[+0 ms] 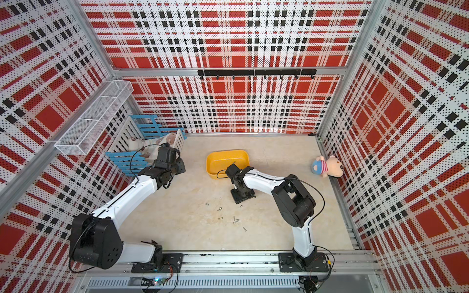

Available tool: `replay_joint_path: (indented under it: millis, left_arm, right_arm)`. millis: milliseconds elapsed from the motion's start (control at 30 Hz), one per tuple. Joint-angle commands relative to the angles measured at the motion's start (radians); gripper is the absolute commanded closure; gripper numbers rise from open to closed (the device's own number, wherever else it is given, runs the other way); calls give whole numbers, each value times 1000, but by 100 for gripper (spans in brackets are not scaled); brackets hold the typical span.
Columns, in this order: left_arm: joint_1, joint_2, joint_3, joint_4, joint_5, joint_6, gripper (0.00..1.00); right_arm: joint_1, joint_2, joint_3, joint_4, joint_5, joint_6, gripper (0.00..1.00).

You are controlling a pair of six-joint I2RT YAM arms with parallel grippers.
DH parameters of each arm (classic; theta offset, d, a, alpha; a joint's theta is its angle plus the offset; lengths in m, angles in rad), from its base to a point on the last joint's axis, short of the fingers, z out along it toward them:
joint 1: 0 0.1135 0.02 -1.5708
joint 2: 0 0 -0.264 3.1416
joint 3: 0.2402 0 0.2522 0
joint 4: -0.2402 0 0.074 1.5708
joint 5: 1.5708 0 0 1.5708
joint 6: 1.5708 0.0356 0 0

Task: Put the screws on the desktop into the storage box
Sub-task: Pick up the screw from the center of the board.

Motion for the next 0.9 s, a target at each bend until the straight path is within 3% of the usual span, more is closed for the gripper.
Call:
replay_joint_path:
  millis: [0,333,867]
  left_arm:
    - [11,6,-14,25,6,13,55]
    - [19,3,-17,28,5,13,54]
    - [19,0,-23,29,1,13,55]
  right_arm:
    - [6,24,28,-16,-2,-13,56]
    - [6,36,19,-16,6,-5,60]
    - [6,44,19,-16,20,-2,75]
